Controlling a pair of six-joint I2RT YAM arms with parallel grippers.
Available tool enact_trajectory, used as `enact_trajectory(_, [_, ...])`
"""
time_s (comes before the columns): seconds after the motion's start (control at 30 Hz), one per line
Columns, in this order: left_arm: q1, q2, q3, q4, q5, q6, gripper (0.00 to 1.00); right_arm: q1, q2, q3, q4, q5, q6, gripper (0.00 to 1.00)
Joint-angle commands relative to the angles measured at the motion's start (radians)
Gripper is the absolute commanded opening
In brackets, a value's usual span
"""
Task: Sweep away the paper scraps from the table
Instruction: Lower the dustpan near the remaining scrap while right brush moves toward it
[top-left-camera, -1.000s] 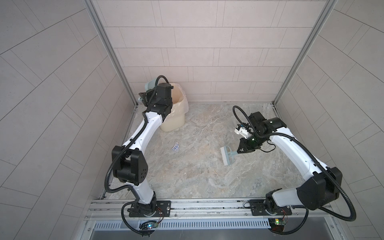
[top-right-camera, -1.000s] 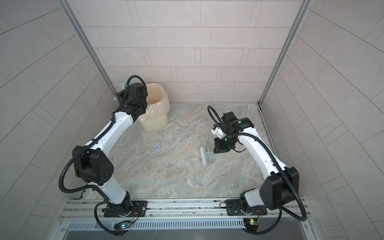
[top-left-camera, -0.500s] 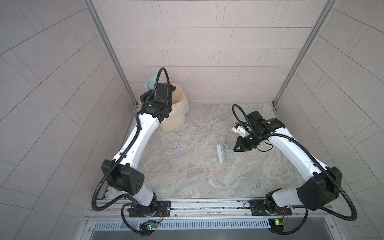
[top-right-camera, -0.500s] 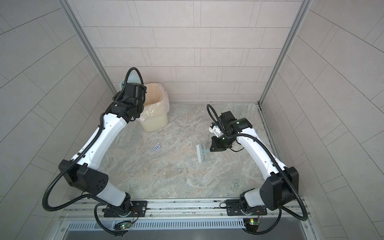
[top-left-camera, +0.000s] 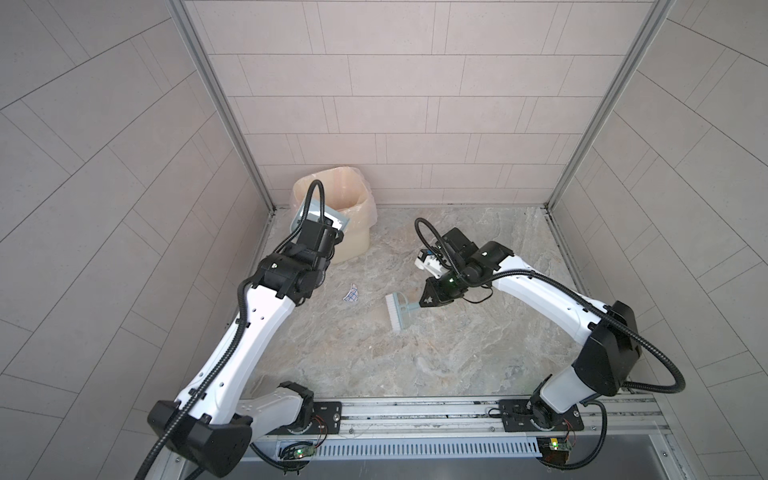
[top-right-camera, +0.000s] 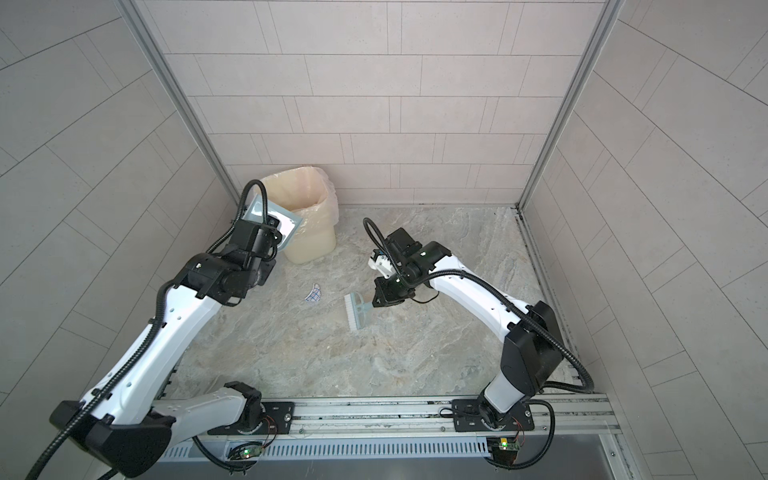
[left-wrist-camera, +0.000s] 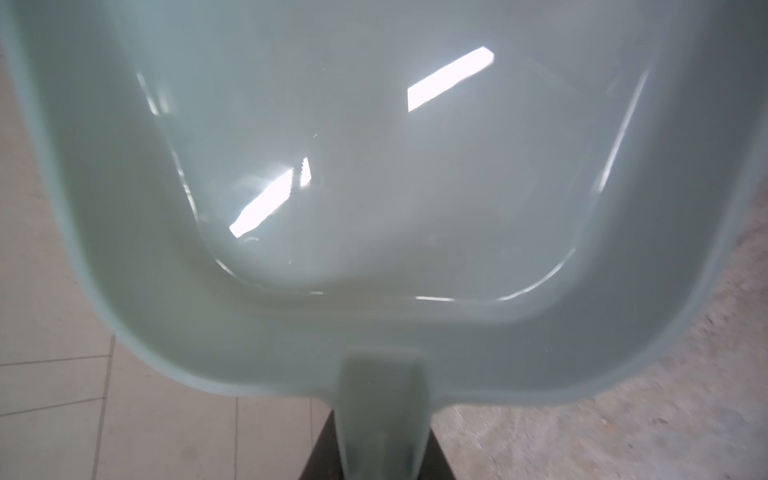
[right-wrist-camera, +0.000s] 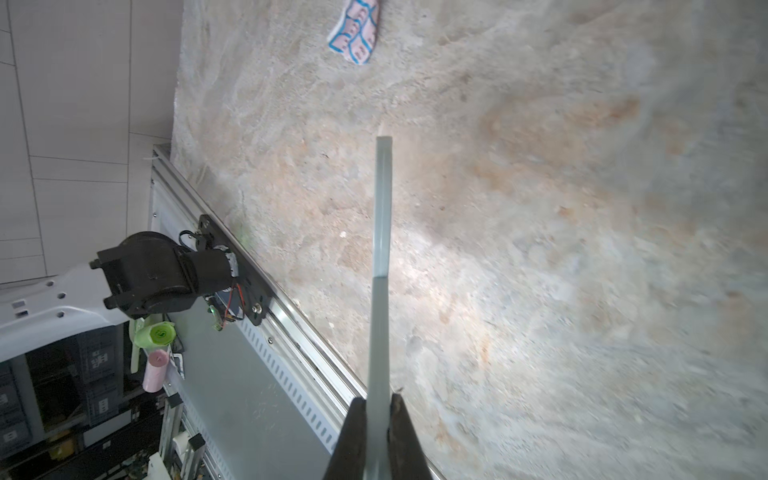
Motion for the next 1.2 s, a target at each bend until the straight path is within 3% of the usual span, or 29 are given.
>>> enact_trajectory(0.0, [-0.002, -0.09, -0.06, -0.059, 0.073, -0.131, 0.0, 0.045, 0.056, 0.054, 0.139, -0.022, 0.095, 0.0])
enact_trajectory(0.23, [-0.001, -0.184, -0.142, -0.08, 0.121, -0.177, 0.0, 0.107, 0.222, 0.2, 0.277, -0.003, 0.237, 0.0])
enact_trajectory(0.63, [-0.002, -0.181, -0.162, -0.08, 0.192, -0.191, 0.0, 0.119, 0.439, 0.329, 0.468, 0.026, 0.475, 0.0])
enact_trajectory(0.8, [-0.002, -0.172, -0.152, -0.087, 0.202, -0.191, 0.0, 0.097, 0.448, 0.266, 0.58, 0.016, 0.583, 0.0])
enact_trajectory(1.17, [-0.008, -0.147, -0.16, -0.074, 0.232, -0.203, 0.0, 0.014, 0.245, -0.059, 0.607, 0.015, 0.613, 0.0])
